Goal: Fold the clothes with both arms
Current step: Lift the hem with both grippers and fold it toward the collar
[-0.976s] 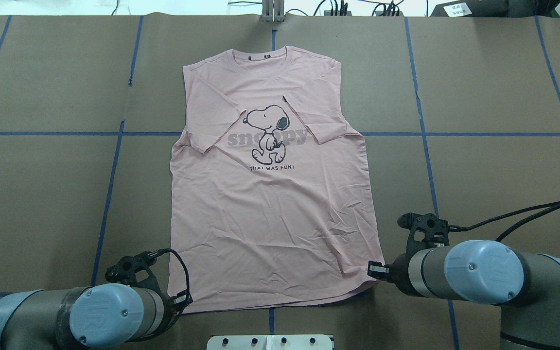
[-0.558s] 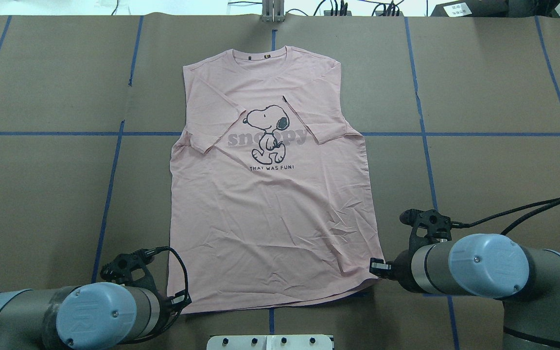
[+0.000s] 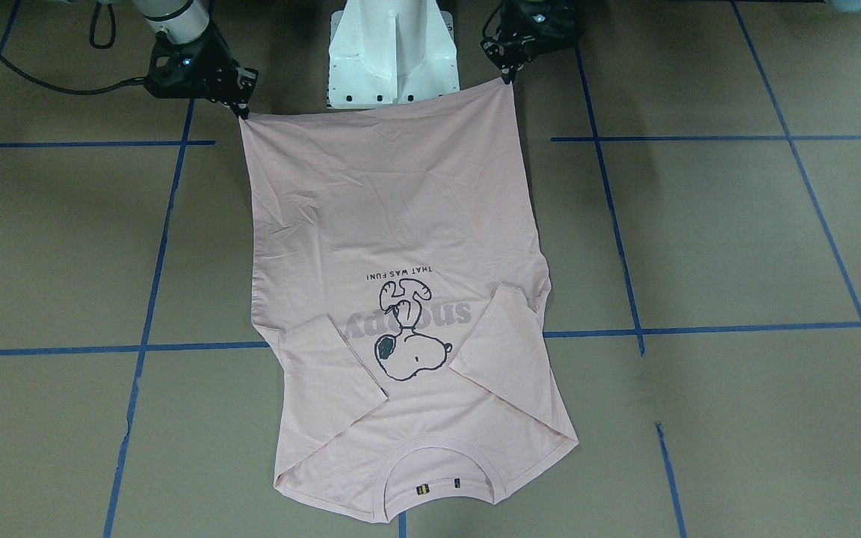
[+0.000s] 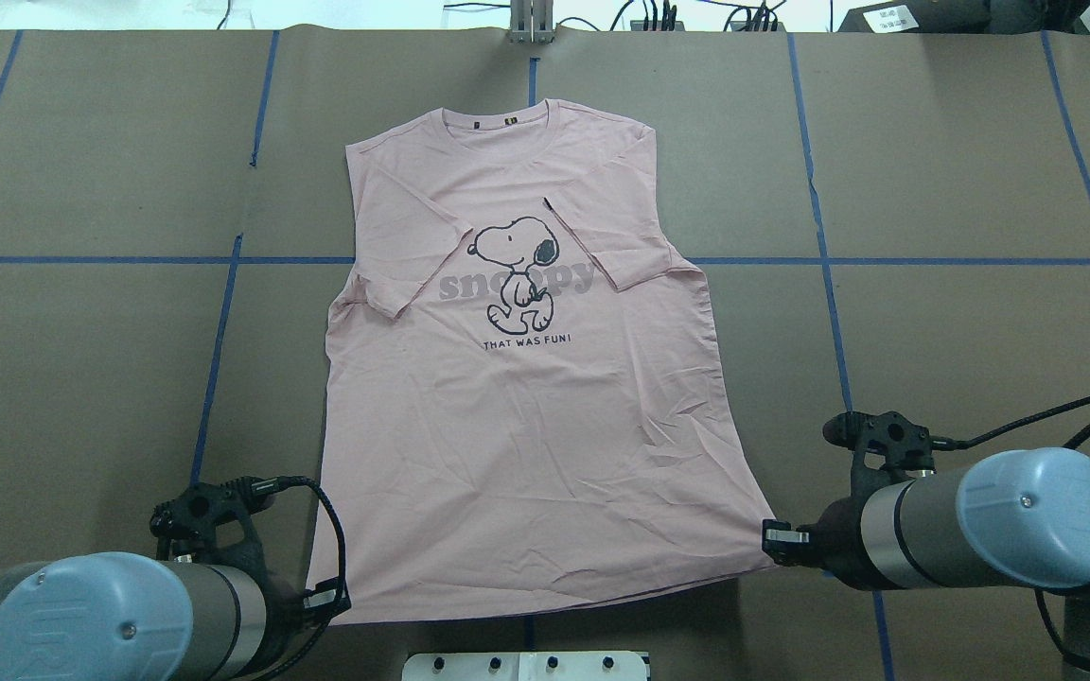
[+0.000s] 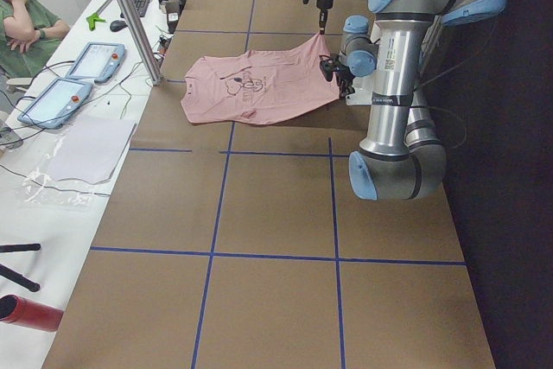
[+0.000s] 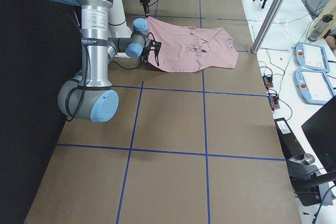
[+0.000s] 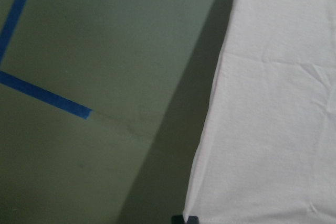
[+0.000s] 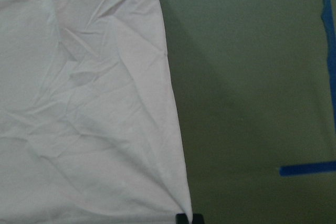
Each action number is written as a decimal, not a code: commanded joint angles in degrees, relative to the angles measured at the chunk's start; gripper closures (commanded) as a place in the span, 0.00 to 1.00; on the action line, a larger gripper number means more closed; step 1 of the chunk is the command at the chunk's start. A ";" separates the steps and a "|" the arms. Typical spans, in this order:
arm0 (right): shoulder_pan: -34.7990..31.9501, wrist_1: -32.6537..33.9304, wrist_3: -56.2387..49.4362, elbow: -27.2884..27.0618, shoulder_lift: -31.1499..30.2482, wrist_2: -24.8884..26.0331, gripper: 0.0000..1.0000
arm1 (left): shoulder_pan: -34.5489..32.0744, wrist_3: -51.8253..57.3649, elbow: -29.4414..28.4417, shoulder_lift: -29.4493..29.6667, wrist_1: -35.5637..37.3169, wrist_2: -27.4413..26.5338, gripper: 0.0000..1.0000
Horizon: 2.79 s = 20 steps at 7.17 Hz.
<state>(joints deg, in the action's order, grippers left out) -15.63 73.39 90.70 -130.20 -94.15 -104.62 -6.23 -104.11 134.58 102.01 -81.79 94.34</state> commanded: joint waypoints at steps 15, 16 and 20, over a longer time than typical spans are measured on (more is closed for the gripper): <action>-31.39 -5.24 -39.64 53.50 45.35 -3.66 1.00 | -37.87 31.16 -42.83 19.60 -20.35 5.77 1.00; -31.47 -8.76 -39.64 56.60 45.54 -3.66 1.00 | -38.32 31.16 -50.05 20.84 -27.38 5.59 1.00; -31.74 -9.76 -39.81 58.39 45.46 -3.66 1.00 | -39.21 31.34 -57.41 21.64 -33.87 5.50 1.00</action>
<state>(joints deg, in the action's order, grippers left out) -47.22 63.69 50.93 -72.11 -48.70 -108.28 -45.38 -72.84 77.94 123.35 -115.19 99.86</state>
